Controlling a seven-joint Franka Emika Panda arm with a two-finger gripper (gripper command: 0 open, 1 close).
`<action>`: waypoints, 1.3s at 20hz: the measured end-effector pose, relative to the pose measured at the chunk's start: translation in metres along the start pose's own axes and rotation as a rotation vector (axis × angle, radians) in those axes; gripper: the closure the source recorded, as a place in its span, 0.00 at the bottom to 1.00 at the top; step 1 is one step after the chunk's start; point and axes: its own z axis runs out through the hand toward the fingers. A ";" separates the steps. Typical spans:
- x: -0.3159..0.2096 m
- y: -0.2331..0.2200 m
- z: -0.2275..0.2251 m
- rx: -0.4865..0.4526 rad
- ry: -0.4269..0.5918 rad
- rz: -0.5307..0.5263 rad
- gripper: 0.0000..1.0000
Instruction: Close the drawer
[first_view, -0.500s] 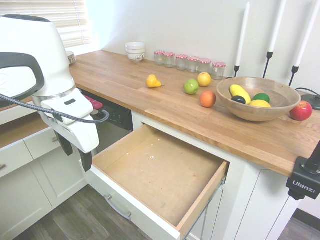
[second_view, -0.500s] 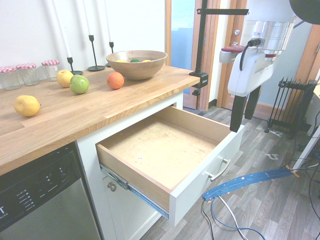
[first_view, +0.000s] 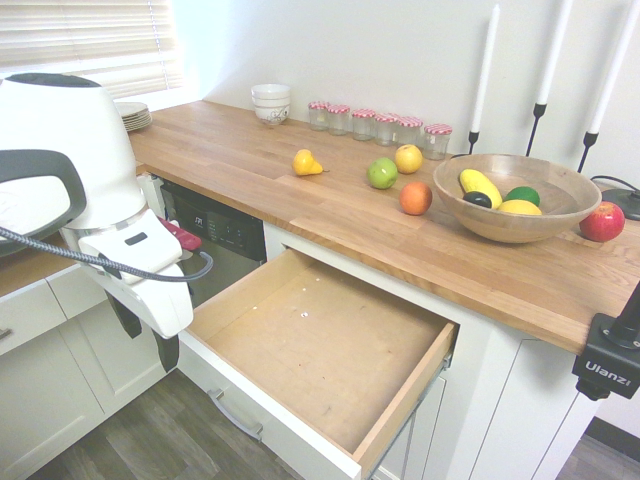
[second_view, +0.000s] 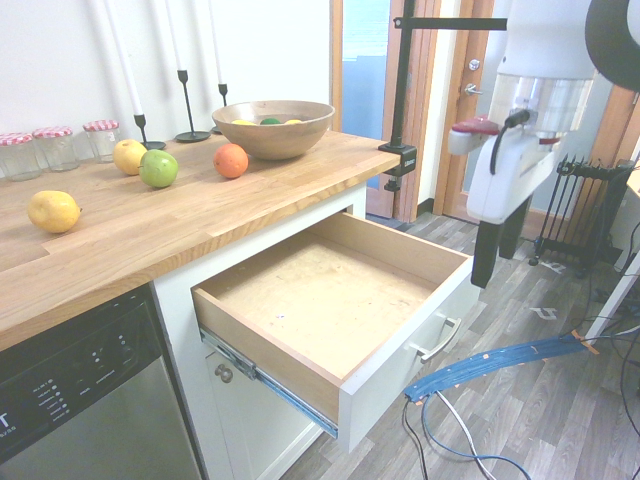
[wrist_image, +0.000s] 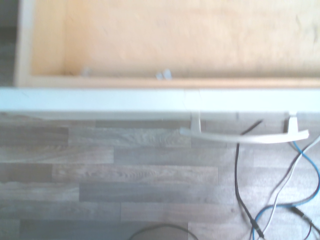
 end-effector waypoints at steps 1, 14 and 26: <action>0.001 0.003 0.010 -0.006 -0.005 0.004 0.00; 0.013 0.036 0.137 -0.075 -0.050 0.035 0.00; 0.015 0.041 0.191 -0.098 -0.062 0.044 1.00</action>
